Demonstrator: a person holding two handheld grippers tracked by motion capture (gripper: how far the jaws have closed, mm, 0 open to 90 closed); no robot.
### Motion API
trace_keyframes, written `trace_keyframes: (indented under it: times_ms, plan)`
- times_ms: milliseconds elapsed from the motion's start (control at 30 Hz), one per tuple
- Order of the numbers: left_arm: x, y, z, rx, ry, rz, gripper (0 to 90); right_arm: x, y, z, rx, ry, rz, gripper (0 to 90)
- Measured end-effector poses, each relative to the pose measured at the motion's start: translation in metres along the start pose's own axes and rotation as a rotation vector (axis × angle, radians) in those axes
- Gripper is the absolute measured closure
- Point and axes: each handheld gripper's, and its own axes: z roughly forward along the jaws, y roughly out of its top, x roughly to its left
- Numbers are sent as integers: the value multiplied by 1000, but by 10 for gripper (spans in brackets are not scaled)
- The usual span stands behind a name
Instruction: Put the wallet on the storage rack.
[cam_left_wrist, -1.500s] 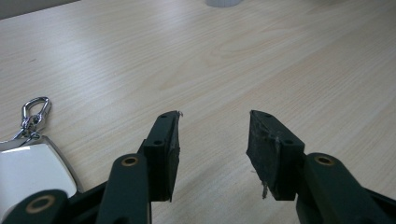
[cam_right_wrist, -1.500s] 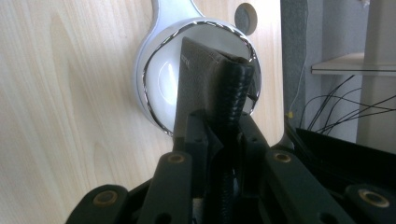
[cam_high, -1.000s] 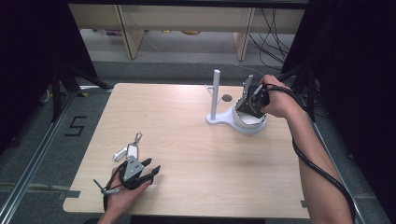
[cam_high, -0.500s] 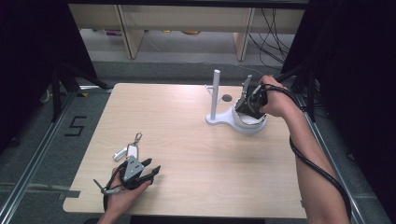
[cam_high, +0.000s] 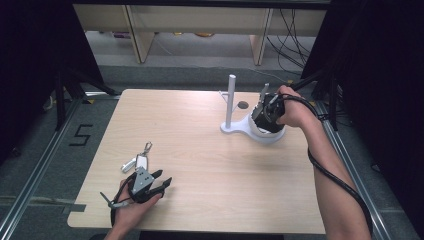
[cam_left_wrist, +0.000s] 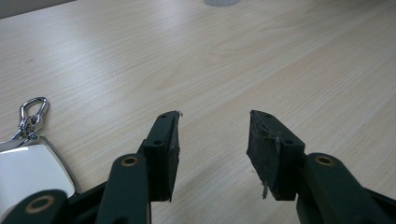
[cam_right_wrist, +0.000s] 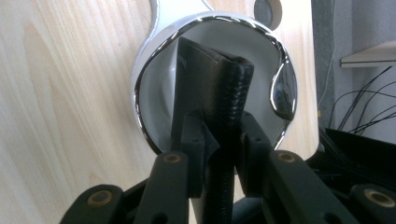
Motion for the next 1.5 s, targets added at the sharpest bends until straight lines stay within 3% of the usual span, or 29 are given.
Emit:
trace_keyframes:
  times_ms: [100,167,200,267,333,533,567,633,733,900,967,1033,1167,1300,1333,1367,1400,1433,1500]
  plan:
    - [1,0,0,0,-7,2,528,1,1,1,20,16,22,747]
    - [0,0,0,-4,-5,0,528,-1,0,3,-1,-5,13,733]
    - [0,0,0,-4,-6,0,528,0,1,1,3,-7,42,723]
    - [0,0,0,0,-8,1,527,-4,0,3,-18,-45,3,702]
    - [0,0,0,-1,-8,0,527,-3,0,1,-2,-49,69,669]
    - [1,0,0,-4,-7,-1,527,-9,-7,1,-36,-128,77,595]
    - [1,0,0,-4,-6,-1,527,-7,-7,-1,-34,-130,126,576]
    - [0,0,0,-3,-6,-1,527,-7,-13,-5,-55,-152,166,526]
    - [0,0,0,1,-2,-3,527,-5,-15,-8,-69,-171,181,499]
    - [1,0,1,-2,-6,-7,525,4,-23,-17,-105,-188,251,465]
    - [1,0,0,-3,-4,-10,522,12,-26,-20,-131,-188,293,457]
    - [2,0,0,1,-5,-16,522,20,-30,-23,-165,-194,300,458]
    - [2,0,0,-6,-4,-20,526,45,-37,-24,-246,-201,356,468]
    - [2,0,0,-4,-4,-21,530,75,-46,-17,-319,-152,414,491]
    - [2,0,0,-3,-3,-22,535,92,-51,-10,-362,-139,461,514]
    - [3,0,0,-3,-3,-22,535,92,-51,-10,-362,-139,461,514]
    - [3,0,0,-4,-2,-24,537,99,-52,-8,-375,-127,502,526]
    - [2,0,0,-5,1,-26,540,106,-55,-4,-412,-111,504,540]
    - [2,0,-1,0,9,-26,547,121,-56,1,-436,-77,556,572]
